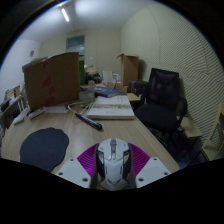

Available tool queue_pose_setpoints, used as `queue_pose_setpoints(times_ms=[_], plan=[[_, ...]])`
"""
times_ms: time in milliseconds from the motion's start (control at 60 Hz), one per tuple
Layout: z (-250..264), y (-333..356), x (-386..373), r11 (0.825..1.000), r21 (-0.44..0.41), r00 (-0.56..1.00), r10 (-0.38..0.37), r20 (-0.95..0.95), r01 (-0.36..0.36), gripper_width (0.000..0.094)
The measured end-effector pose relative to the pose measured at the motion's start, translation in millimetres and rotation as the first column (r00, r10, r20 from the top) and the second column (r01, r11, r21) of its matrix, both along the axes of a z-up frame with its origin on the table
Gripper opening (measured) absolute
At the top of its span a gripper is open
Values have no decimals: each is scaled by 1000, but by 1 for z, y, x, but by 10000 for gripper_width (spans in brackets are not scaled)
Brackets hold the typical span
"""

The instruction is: Arrange mouse

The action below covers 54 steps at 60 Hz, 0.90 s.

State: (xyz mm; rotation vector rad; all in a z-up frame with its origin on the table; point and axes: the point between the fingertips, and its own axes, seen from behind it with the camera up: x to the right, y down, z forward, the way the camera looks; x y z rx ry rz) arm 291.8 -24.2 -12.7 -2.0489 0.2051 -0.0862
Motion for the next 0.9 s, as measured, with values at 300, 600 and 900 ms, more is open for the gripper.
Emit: queue_pose_setpoints(times_ms=[300,600,900], plan=[[170,13,-78,979,201,999,20,39,-28,421],[72,49,-211,992,58,994,107,27,-109,420],[2,42,-230,980,-113,986,165,-24,-167,485]])
